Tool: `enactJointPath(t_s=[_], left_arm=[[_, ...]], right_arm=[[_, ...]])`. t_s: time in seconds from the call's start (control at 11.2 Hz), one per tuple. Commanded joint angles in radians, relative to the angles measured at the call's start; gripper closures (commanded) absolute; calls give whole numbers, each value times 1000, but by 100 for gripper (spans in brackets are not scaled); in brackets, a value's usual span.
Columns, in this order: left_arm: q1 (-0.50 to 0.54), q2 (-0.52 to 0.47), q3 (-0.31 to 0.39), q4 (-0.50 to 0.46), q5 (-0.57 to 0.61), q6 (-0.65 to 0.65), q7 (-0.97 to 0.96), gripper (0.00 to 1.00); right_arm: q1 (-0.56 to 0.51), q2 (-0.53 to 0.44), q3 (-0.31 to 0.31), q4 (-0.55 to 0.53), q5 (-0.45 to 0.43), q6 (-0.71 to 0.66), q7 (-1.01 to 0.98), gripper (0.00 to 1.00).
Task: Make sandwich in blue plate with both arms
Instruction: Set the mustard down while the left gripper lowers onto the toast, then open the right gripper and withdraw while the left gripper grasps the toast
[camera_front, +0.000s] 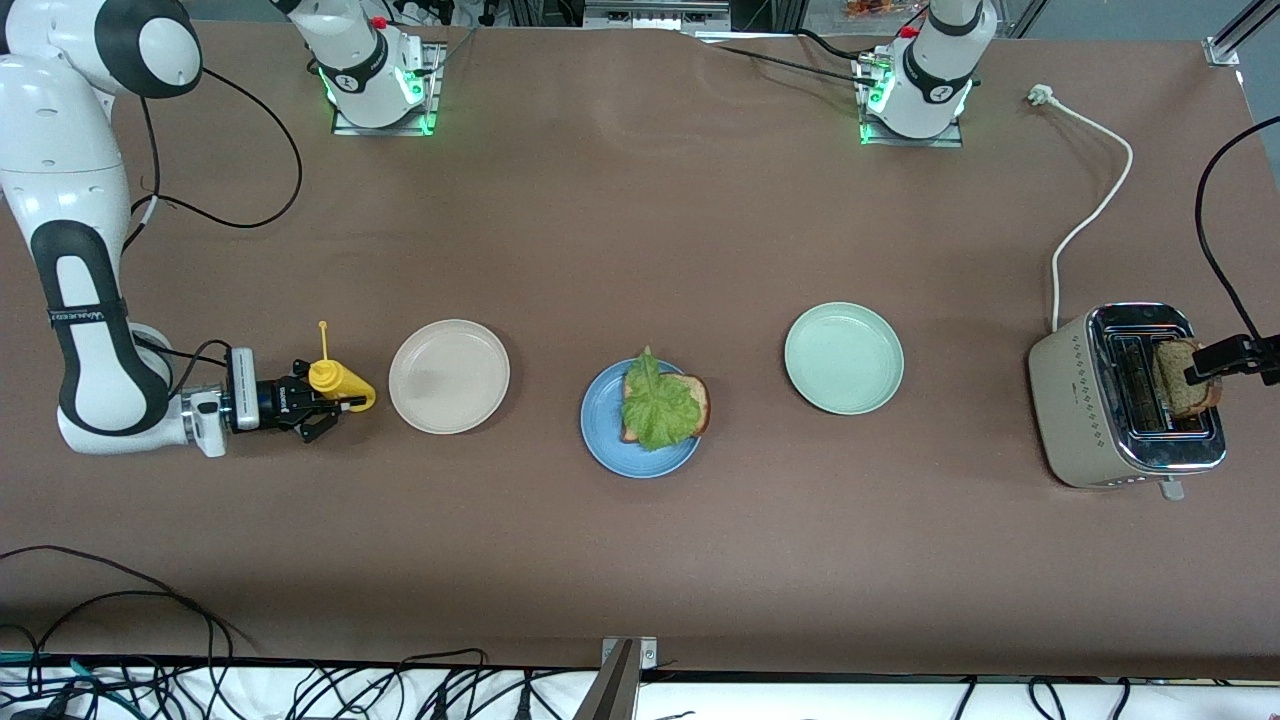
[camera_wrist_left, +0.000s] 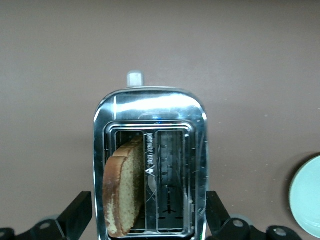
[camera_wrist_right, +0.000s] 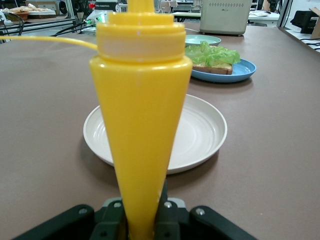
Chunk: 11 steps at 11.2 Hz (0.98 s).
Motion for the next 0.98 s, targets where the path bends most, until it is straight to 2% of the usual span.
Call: enactJointPath(t_s=[0.0, 0.18, 0.27, 0.36, 0.72, 0.9], left_arm=[[-11, 53, 33, 22, -31, 18, 36, 0], [-11, 76, 41, 20, -25, 31, 38, 0], [-12, 84, 45, 20, -22, 31, 36, 0], [-12, 99, 48, 20, -22, 32, 36, 0], [-12, 136, 61, 11, -16, 40, 35, 0], [-12, 138, 61, 6, 28, 31, 36, 0]], right_arm=[[-19, 26, 19, 16, 22, 5, -14, 85], [-20, 28, 19, 16, 22, 5, -14, 68], [-20, 28, 19, 16, 22, 5, -14, 41], [-20, 28, 19, 16, 24, 8, -14, 0], [-23, 25, 19, 31, 21, 8, -5, 0], [-23, 17, 13, 48, 7, 8, -2, 0]])
